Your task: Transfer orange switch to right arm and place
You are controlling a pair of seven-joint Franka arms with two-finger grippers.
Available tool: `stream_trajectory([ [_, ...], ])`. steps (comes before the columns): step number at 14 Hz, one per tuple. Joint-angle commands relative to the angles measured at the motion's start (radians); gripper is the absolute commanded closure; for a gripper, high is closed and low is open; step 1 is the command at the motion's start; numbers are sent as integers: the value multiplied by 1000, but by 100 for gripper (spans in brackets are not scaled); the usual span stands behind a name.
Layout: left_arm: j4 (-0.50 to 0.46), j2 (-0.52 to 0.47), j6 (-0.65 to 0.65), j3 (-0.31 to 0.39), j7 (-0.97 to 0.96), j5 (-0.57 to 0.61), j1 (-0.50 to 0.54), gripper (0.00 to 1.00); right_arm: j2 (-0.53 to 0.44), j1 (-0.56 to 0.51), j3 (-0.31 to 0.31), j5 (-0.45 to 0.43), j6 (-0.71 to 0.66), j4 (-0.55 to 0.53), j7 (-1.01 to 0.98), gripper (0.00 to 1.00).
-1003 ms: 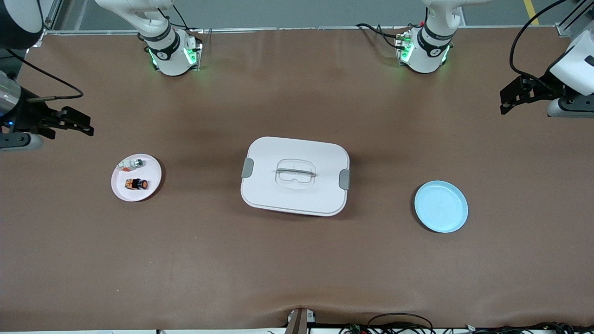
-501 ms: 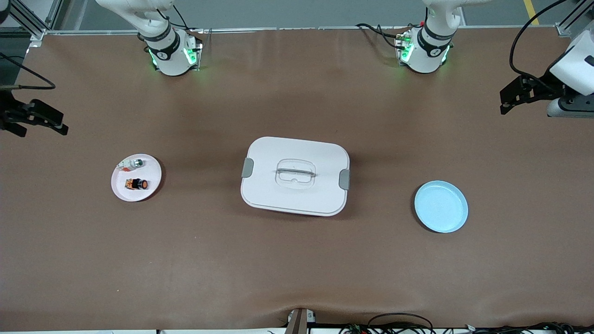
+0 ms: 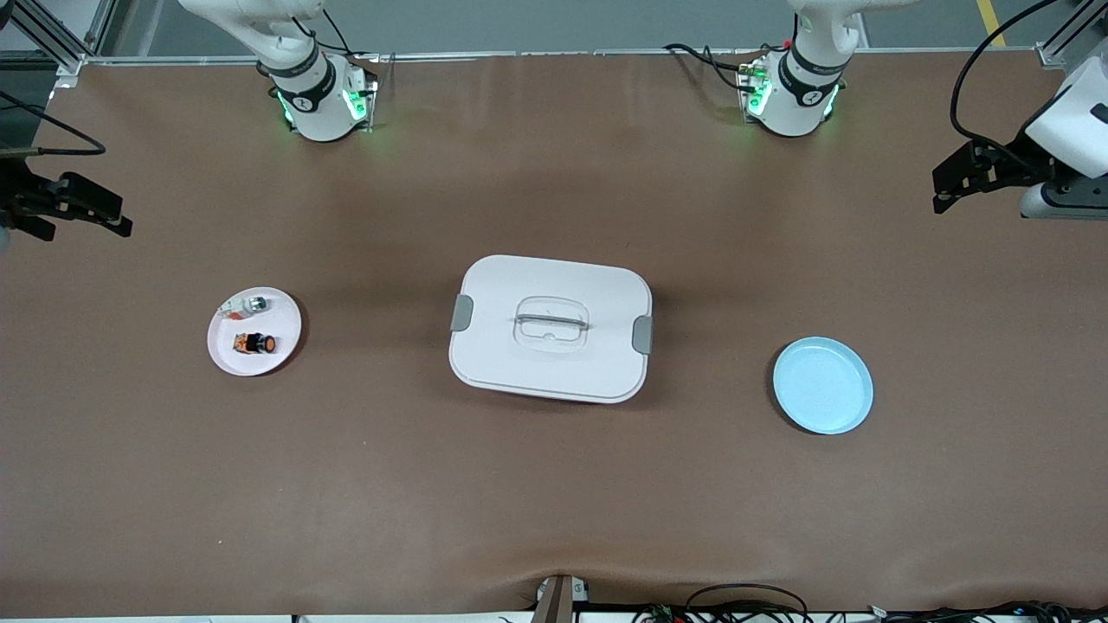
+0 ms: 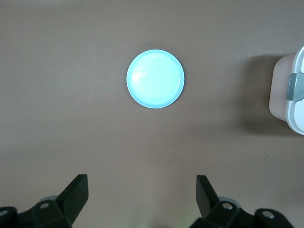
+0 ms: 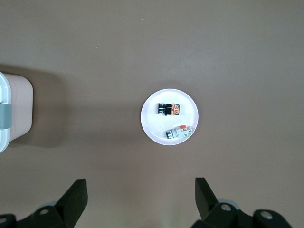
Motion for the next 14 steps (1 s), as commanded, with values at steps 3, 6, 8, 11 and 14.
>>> stream_trajectory([
  [3,-25,-27,14,-5,10,8,4,0,-8,6,6,15,-3,-20,18,0],
  [6,-25,-27,14,-5,10,8,4,0,-18,5,4,18,0,-33,19,0],
  [8,-25,-27,14,-5,10,8,4,0,-30,5,4,27,2,-47,21,0],
  [11,-25,-25,14,-5,10,8,3,0,-52,-4,-2,27,5,-72,21,0],
  [14,-25,-25,14,-5,10,8,3,0,-66,-18,-2,27,5,-78,21,0],
])
